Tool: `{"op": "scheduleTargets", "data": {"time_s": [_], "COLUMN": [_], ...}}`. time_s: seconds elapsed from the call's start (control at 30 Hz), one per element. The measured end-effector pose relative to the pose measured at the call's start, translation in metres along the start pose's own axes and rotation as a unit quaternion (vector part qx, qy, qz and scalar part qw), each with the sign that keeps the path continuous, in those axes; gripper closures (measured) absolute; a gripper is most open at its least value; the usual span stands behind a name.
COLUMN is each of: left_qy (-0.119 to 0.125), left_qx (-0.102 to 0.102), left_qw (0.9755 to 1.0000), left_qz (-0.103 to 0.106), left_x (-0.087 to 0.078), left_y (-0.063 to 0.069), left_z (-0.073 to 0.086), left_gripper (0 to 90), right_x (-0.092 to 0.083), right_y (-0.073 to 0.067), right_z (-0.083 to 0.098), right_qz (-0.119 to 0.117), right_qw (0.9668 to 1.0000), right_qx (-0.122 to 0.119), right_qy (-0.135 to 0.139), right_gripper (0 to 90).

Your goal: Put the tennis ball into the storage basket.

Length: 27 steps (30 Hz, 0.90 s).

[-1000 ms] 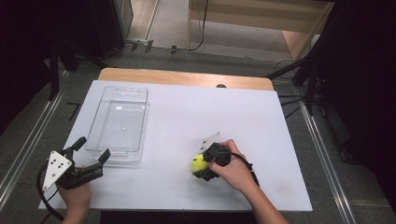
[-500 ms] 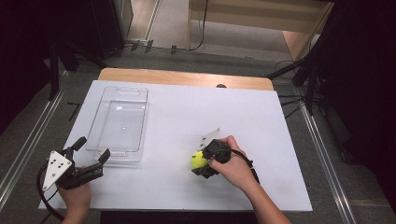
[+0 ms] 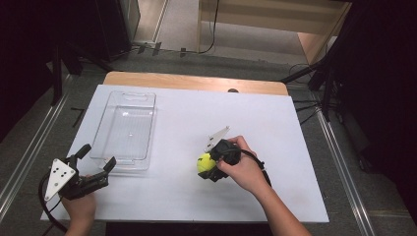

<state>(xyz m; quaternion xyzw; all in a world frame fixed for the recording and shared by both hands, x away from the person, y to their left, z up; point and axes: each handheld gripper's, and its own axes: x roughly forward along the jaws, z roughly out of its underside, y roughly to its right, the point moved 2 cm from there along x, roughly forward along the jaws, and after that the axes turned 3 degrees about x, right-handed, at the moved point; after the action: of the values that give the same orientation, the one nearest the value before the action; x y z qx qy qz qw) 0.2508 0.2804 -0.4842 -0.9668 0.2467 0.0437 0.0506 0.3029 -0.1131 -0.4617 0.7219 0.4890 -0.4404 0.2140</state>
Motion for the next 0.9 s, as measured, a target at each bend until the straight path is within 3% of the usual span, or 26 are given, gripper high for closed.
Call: {"op": "scheduleTargets", "data": {"time_s": [0.9], "left_qy": [0.002], "left_qx": [-0.004], "left_qw": [1.0000], "left_qz": [0.001], "left_x": [0.000], "left_y": [-0.001], "left_z": [0.000], "left_gripper": [11.3], "right_x": [-0.003], "right_y": [-0.004], "right_z": [-0.042], "right_qz": [-0.002], "right_qw": [0.9997], "right_qx": [-0.024], "right_qy": [-0.006], "right_gripper": [23.7]}}
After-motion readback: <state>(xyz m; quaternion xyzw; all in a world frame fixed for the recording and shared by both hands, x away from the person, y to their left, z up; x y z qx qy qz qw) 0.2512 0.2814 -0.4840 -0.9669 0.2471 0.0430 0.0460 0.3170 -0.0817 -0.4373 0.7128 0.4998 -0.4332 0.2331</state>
